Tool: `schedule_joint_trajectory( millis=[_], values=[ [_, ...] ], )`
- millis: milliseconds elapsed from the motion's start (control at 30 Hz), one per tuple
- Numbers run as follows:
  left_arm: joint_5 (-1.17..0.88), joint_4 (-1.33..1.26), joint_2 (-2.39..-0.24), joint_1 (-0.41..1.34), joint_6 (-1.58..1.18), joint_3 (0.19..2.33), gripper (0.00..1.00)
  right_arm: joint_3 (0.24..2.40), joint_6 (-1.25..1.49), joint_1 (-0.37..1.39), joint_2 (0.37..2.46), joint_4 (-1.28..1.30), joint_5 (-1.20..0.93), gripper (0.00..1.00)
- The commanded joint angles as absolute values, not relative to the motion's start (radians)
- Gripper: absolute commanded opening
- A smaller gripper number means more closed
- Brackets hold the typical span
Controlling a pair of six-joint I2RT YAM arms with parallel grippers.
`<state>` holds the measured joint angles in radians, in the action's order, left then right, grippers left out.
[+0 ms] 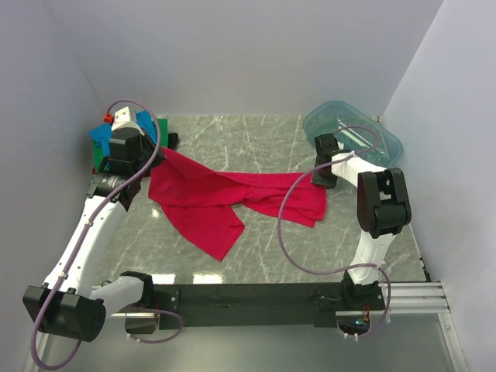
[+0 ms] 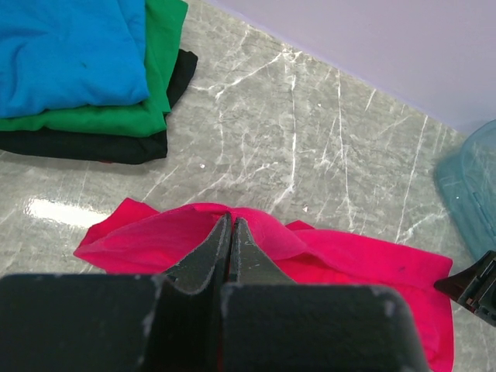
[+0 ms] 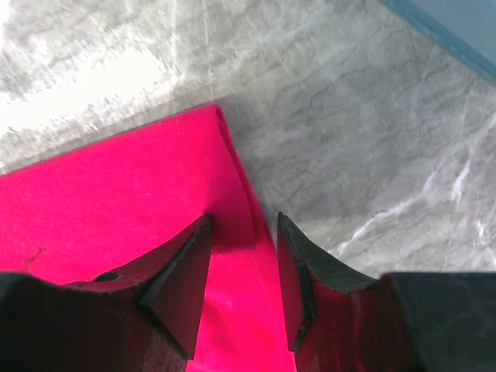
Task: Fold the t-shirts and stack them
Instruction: Flatten the tshirt out
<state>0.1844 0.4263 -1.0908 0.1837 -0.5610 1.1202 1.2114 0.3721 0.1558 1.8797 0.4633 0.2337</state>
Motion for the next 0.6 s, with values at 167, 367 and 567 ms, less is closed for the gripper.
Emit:
schedule_joint_trajectory(
  millis=[167, 367, 567],
  values=[
    [0.173, 0.387, -1.089, 0.179, -0.543, 1.123, 0.01, 1.230, 0.362, 0.147, 1.861, 0.439, 0.227, 0.44],
    [0.173, 0.388, -1.091, 0.179, -0.541, 1.124, 0.01, 1.207, 0.359, 0.147, 1.792, 0.460, 0.293, 0.46],
    [0.172, 0.390, -1.092, 0.179, -0.541, 1.124, 0.01, 1.177, 0.348, 0.149, 1.733, 0.433, 0.206, 0.46]
  ],
)
